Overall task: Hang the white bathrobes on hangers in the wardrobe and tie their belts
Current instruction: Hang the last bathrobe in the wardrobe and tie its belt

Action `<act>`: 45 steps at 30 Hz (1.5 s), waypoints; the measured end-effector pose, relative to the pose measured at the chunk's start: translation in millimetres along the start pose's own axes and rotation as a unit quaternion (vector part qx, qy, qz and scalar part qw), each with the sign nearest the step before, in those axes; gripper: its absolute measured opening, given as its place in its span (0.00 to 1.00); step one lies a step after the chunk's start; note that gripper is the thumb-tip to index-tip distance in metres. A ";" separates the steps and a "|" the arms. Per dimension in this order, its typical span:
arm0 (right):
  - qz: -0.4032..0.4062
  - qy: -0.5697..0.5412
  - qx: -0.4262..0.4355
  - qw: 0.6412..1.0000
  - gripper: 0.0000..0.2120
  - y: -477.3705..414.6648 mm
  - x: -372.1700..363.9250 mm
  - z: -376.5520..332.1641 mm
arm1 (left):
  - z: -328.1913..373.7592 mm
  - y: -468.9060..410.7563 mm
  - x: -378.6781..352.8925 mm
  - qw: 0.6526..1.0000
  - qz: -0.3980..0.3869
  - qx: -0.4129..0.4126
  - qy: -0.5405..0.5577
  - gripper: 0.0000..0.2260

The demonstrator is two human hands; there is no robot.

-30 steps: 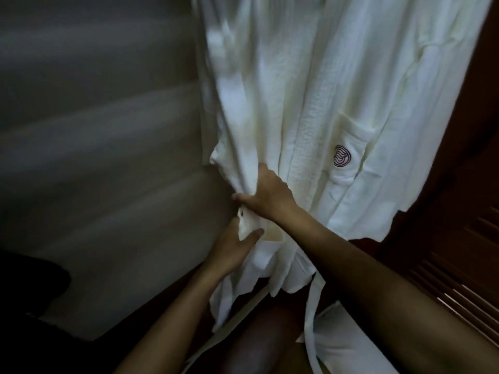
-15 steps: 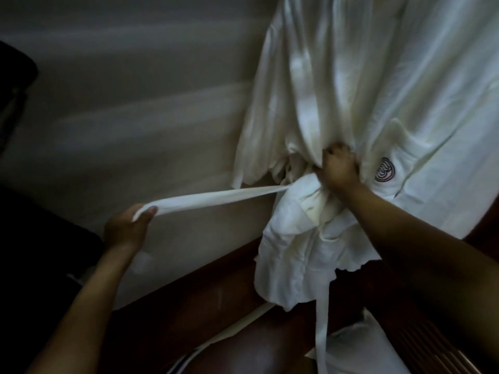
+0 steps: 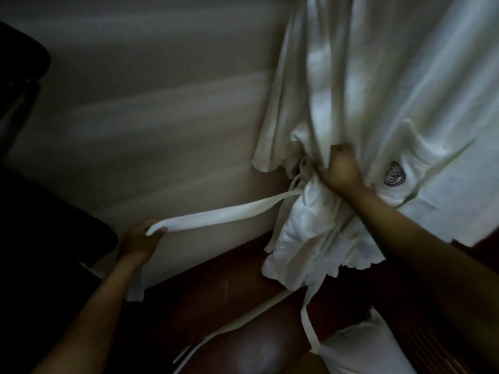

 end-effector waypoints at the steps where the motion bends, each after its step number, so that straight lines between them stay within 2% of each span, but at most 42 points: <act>1: -0.027 -0.058 -0.020 0.998 0.34 9.8 -4.3 -4.9 | 2.9 -3.0 -12.7 0.999 -0.024 0.002 -0.022 0.15; 4: -0.101 -0.193 -0.079 0.973 0.30 52.5 -20.3 -17.7 | 22.0 -9.3 -53.1 0.996 -0.080 0.003 -0.024 0.15; 7: -0.185 -0.280 -0.118 0.935 0.19 116.4 -27.9 -18.6 | 72.0 -9.4 -95.8 0.991 -0.125 -0.044 -0.011 0.14; 9: -0.268 -0.282 -0.142 0.910 0.08 163.0 -43.8 1.0 | 113.4 -7.5 -127.0 0.983 -0.169 -0.071 -0.001 0.16; 11: -0.306 -0.222 -0.201 0.904 0.08 200.3 -50.0 39.3 | 158.0 -3.0 -154.6 0.974 -0.209 -0.082 0.036 0.23; 12: -0.277 -0.200 -0.249 0.906 0.07 211.4 -45.6 65.1 | 178.6 -3.3 -168.7 0.970 -0.224 -0.085 0.053 0.27; 14: -0.138 -0.193 -0.344 0.908 0.04 219.4 -14.2 107.8 | 223.8 -0.8 -190.5 0.958 -0.248 -0.099 0.108 0.33; 15: -0.054 -0.197 -0.375 0.904 0.12 218.3 5.5 122.0 | 248.9 0.5 -197.9 0.947 -0.261 -0.115 0.146 0.33; 17: 0.019 -0.227 -0.383 0.895 0.27 205.8 28.7 135.2 | 294.5 0.0 -215.9 0.914 -0.302 -0.134 0.235 0.33; 18: 0.012 -0.243 -0.374 0.895 0.28 195.1 30.4 135.3 | 311.3 -5.3 -222.8 0.910 -0.297 -0.133 0.255 0.33; 20: -0.036 -0.231 -0.349 0.908 0.19 176.4 28.7 130.7 | 334.5 -13.5 -234.3 0.916 -0.286 -0.134 0.247 0.32; 22: -0.046 -0.187 -0.339 0.921 0.19 169.8 33.6 141.4 | 341.6 -21.5 -240.5 0.926 -0.268 -0.121 0.238 0.33; 23: -0.043 -0.202 -0.352 0.913 0.18 172.6 38.7 151.2 | 340.2 -19.5 -232.9 0.932 -0.256 -0.109 0.232 0.33; 24: -0.039 -0.215 -0.362 0.906 0.18 177.4 45.3 162.4 | 330.7 -22.4 -228.0 0.937 -0.251 -0.092 0.227 0.30; 27: -0.002 -0.232 -0.358 0.904 0.09 187.5 78.2 188.6 | 300.1 -36.9 -210.8 0.917 -0.222 -0.071 0.325 0.15; 29: 0.026 -0.200 -0.393 0.897 0.13 194.8 95.5 202.7 | 278.0 -48.6 -194.3 0.907 -0.179 -0.072 0.375 0.12; 31: 0.042 -0.180 -0.442 0.878 0.17 202.9 98.4 217.9 | 263.5 -53.2 -187.5 0.893 -0.159 -0.036 0.420 0.13; 33: 0.057 -0.223 -0.477 0.848 0.19 205.9 94.7 220.7 | 256.9 -56.5 -192.2 0.898 -0.169 -0.004 0.407 0.17; 35: 0.087 -0.303 -0.483 0.817 0.14 207.9 80.8 224.5 | 261.5 -46.5 -205.8 0.886 -0.232 0.007 0.402 0.17; 37: 0.053 -0.383 -0.473 0.792 0.07 210.1 51.6 213.3 | 264.6 -15.9 -230.3 0.869 -0.339 0.021 0.359 0.14; 38: 0.008 -0.403 -0.464 0.789 0.13 211.1 32.5 200.2 | 266.2 0.6 -240.1 0.871 -0.382 -0.003 0.308 0.12; 41: -0.107 -0.366 -0.416 0.825 0.48 221.0 -15.4 167.0 | 263.7 29.0 -261.8 0.888 -0.422 -0.106 0.152 0.11; 42: -0.114 -0.350 -0.408 0.836 0.52 225.5 -24.5 163.4 | 259.6 30.9 -266.7 0.889 -0.428 -0.119 0.114 0.12; 43: -0.117 -0.330 -0.402 0.846 0.51 226.1 -25.5 158.8 | 259.3 32.4 -265.4 0.893 -0.421 -0.133 0.084 0.15; 45: -0.119 -0.297 -0.401 0.858 0.39 222.6 -14.4 153.4 | 254.7 16.5 -254.8 0.919 -0.361 -0.148 0.055 0.22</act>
Point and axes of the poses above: each hand's wrist, its own y-axis away from the middle knuckle, its own x-axis out of the back of the hand, z = x × y, the point moved 10 cm from there along -y, towards the middle knuckle, and after that the axes turned 2 degrees about -z, right-handed, at the moved point
